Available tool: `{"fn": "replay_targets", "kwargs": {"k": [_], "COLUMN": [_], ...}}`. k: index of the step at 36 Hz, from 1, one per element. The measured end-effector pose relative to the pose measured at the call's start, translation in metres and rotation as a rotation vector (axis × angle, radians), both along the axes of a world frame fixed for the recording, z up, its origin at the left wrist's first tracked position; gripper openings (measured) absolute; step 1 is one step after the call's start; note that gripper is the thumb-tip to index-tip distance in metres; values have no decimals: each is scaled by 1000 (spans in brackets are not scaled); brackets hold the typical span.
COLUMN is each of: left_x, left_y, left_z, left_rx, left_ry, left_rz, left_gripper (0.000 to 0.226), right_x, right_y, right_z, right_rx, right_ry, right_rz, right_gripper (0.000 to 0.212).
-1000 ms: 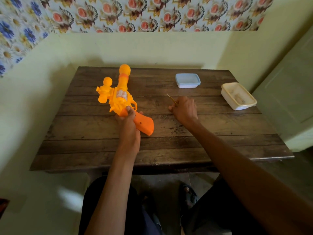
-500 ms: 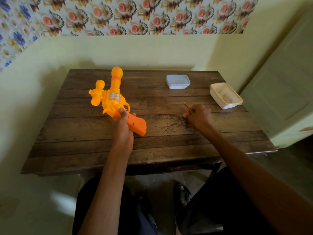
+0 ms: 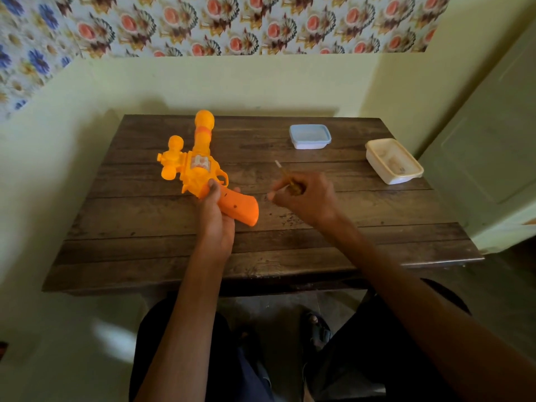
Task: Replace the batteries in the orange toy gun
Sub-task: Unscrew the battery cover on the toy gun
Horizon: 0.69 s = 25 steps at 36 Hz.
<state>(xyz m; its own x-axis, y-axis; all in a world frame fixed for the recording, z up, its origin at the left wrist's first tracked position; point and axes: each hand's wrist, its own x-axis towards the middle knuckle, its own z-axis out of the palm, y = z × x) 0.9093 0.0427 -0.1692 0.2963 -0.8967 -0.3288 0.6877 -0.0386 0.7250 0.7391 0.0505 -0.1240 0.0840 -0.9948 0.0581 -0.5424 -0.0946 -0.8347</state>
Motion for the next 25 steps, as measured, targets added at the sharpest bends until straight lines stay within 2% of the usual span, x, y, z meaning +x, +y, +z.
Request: {"fn": "replay_targets", "kwargs": {"k": [3,7,12,17,25], "left_x": [4,7,8,8,8], "left_y": [3,6,10,12,15], "left_z": [2,1,3,2,5], "left_rx": [-17,-52,-96,-128,-138], "left_ry": [63,4,-10,-26,-22], "left_rz": [-40,-97,-62,-41,-43], "left_gripper": [44,46,47,47,44], "right_x": [23,41,48,51,55], "right_y": [8,9,3,-2,-16], "right_z": [0,-4,-6,3,10], "right_rx": [-128,-245,-310,-277,-205], "right_ry": [63,183,277,356,389], "right_rz": [93,147,115,144,164], "right_gripper": [33,52,31,32,50]}}
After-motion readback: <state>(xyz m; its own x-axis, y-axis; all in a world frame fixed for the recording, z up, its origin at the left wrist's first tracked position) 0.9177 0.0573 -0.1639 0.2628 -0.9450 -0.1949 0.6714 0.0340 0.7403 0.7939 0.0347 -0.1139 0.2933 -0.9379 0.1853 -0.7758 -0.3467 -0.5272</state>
